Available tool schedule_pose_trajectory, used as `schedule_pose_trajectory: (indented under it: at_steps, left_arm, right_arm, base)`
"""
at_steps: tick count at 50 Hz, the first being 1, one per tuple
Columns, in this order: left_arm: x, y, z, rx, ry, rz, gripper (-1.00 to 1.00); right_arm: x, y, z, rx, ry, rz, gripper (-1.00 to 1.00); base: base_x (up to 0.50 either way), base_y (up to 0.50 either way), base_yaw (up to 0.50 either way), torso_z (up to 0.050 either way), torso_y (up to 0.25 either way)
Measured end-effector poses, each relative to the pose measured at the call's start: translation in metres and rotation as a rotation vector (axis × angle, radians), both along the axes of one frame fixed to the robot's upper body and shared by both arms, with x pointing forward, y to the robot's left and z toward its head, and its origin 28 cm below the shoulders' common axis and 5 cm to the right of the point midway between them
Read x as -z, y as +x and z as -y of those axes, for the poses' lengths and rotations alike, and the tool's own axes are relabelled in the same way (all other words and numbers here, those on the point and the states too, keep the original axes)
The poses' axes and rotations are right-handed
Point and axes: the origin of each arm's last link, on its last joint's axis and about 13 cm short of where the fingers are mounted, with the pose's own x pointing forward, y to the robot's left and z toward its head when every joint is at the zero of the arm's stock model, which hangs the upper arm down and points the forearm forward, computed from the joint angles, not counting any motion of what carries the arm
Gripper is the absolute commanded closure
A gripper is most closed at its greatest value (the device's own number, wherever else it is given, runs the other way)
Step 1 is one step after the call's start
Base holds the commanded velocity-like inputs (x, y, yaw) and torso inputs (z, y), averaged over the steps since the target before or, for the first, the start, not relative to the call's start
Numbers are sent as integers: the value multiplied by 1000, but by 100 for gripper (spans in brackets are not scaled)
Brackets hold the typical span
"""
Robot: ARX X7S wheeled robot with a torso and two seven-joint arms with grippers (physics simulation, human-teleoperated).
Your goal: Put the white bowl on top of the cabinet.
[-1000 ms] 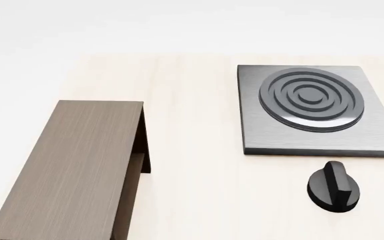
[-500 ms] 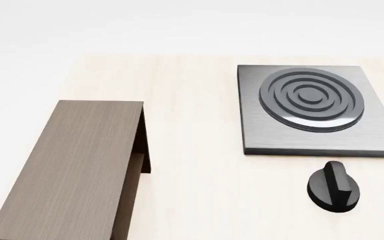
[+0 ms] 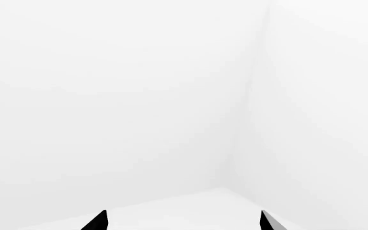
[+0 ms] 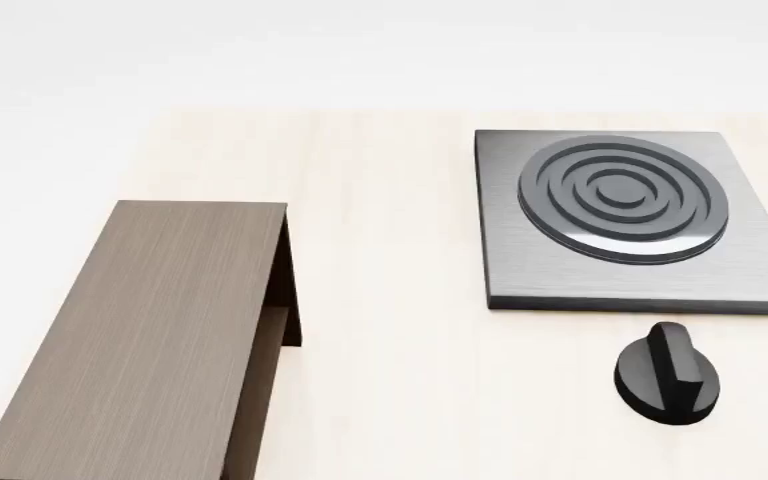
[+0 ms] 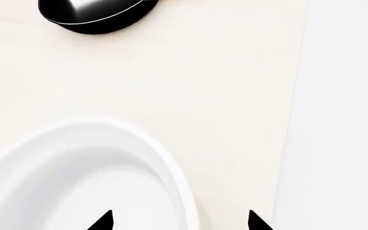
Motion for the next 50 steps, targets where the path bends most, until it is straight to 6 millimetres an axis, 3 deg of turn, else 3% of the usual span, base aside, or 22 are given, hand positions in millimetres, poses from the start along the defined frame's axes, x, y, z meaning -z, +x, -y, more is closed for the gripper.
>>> schedule_pose_trajectory:
  at_steps: [18, 39, 40, 50]
  left_arm:
    - [1, 0, 0, 2, 0, -1, -100]
    - [0, 0, 1, 3, 0, -1, -100]
    - [0, 0, 1, 3, 0, 0, -100]
    - [0, 0, 1, 3, -1, 0, -100]
  right_arm:
    - [14, 4, 3, 3, 30, -22, -100]
    - [17, 8, 7, 7, -3, -55, -100]
    - [17, 8, 7, 6, -7, -57, 100]
    - [19, 8, 5, -17, -52, -63, 100]
  base:
    - [0, 0, 0, 0, 0]
    - [0, 0, 0, 0, 0]
    - [0, 0, 0, -15, 0]
    - [0, 0, 0, 0, 0]
